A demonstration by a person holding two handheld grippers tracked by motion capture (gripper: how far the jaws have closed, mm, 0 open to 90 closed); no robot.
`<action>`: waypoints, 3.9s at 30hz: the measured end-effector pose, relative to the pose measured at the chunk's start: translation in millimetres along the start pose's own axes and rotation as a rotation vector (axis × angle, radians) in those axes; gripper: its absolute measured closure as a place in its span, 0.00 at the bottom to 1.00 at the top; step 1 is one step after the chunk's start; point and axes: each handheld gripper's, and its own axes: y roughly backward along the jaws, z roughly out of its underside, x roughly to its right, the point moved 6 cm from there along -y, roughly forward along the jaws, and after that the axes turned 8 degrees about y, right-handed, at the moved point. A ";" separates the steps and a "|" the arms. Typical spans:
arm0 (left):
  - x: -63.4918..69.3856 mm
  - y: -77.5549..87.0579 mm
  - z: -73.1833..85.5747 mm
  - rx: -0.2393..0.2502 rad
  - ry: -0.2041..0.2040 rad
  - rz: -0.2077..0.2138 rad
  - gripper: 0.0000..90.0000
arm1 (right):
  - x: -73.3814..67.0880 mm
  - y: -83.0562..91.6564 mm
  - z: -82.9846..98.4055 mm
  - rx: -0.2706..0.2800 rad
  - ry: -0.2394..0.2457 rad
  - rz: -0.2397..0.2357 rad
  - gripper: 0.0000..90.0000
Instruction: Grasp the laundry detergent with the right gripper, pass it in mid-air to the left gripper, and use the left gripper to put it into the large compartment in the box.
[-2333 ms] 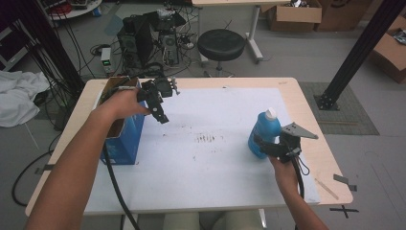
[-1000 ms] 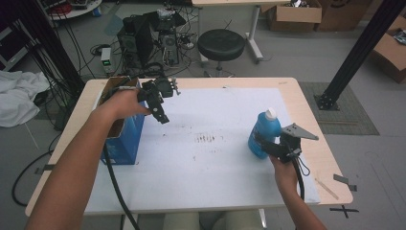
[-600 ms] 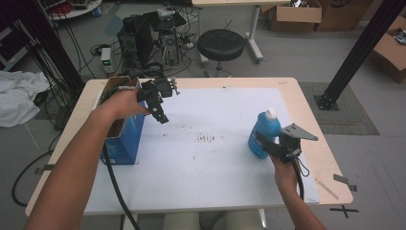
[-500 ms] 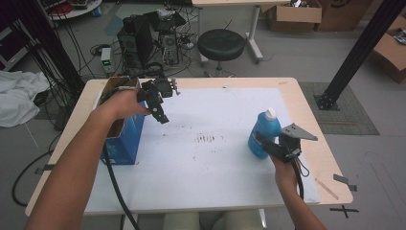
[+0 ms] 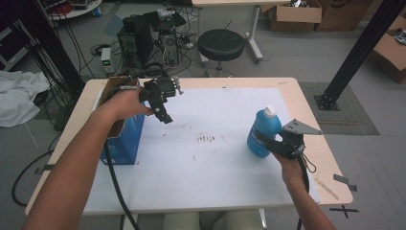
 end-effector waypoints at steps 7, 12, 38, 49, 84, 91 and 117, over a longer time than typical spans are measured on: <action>16.9 5.4 -7.0 0.010 -0.056 0.008 0.24 | 0.3 6.6 -15.9 0.025 0.068 -0.187 0.50; 30.5 10.6 -11.6 0.017 -0.093 0.019 0.24 | -2.2 9.5 -21.6 0.046 0.112 -0.348 0.50; 79.3 39.9 -26.3 -0.012 -0.226 0.109 0.23 | -56.9 -3.3 -36.4 -0.024 0.325 -0.817 0.50; 88.3 47.3 -31.3 -0.011 -0.229 0.131 0.23 | -75.3 -19.2 -49.1 -0.031 0.385 -0.864 0.50; 104.9 53.7 -46.7 -0.014 -0.240 0.206 0.23 | -118.6 -60.9 -65.0 -0.057 0.455 -0.940 0.50; 103.1 52.7 -50.2 -0.015 -0.235 0.198 0.23 | -120.7 -67.4 -65.9 -0.068 0.458 -0.924 0.50; 107.7 37.8 -61.4 -0.033 -0.244 0.183 0.23 | -129.5 -73.6 -75.9 -0.052 0.447 -0.894 0.50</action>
